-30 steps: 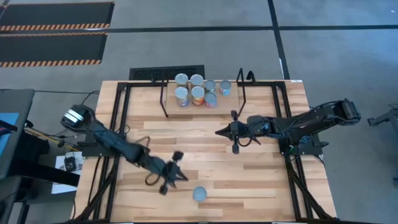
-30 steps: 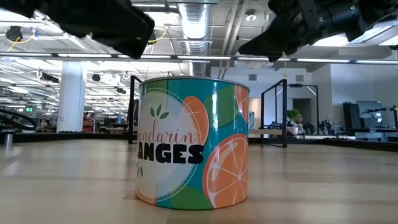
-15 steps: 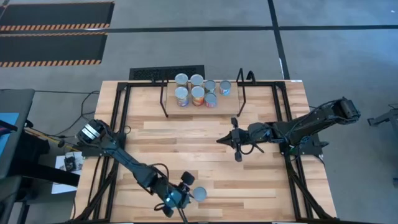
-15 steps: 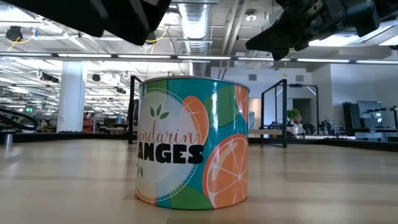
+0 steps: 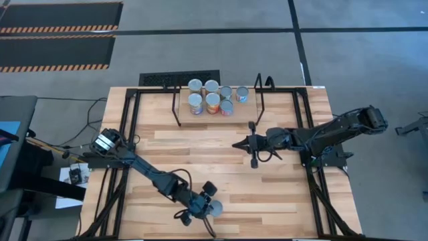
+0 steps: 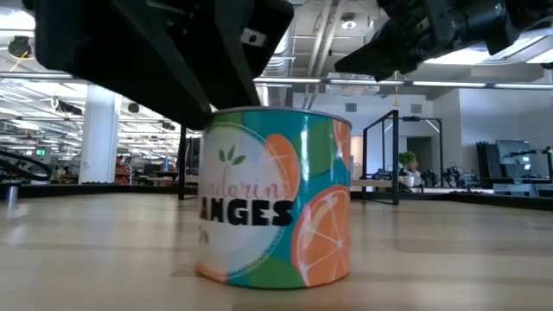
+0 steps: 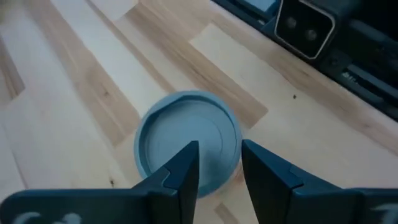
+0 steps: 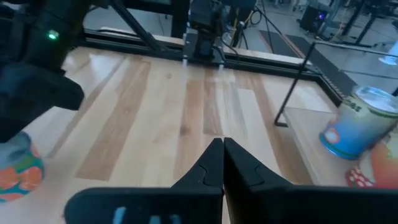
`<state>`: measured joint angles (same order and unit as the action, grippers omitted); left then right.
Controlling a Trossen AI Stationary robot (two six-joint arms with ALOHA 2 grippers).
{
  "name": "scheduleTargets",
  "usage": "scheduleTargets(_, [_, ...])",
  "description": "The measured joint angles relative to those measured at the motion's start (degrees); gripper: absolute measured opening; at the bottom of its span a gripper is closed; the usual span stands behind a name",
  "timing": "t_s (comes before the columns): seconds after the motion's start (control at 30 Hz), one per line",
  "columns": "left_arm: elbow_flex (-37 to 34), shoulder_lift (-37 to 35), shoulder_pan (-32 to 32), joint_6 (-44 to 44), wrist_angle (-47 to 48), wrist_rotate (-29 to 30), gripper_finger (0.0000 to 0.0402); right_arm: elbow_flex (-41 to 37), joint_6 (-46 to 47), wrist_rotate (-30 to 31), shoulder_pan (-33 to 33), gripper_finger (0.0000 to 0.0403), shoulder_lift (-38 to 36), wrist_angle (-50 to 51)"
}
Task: Pick and place cans onto a shelf
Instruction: Put the canned oranges on the shelf
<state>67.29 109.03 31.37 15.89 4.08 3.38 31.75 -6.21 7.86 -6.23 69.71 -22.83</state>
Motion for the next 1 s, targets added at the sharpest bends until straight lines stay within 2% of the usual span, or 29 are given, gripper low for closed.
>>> scheduleTargets(0.1, [0.0,0.0,-0.5,0.4,1.0,0.8,0.0095,0.0,-0.3,-0.2,1.1,0.0015,0.0,0.1])
scheduleTargets(0.3, [0.0,-0.1,-0.5,-0.1,3.1,0.3,0.0010,0.0,-0.3,-0.3,1.3,0.0017,0.0,0.0])
scheduleTargets(0.47, [0.0,-1.4,-0.4,-1.5,5.7,4.8,0.0003,0.0,-0.3,-0.3,0.1,0.0018,0.0,0.0])
scheduleTargets(0.63, [0.0,-7.3,-3.1,-7.5,9.8,7.5,0.0001,0.0,-0.3,-0.3,-0.6,0.0016,0.0,-0.3])
scheduleTargets(0.77, [0.0,-9.7,-8.3,-12.7,9.2,9.1,0.0001,0.0,0.4,-0.3,-0.5,0.0019,0.0,-0.5])
scheduleTargets(1.0, [-0.2,-8.0,-18.7,-17.2,7.8,9.0,0.0000,0.0,0.6,-0.3,-0.5,0.0016,0.0,-0.7])
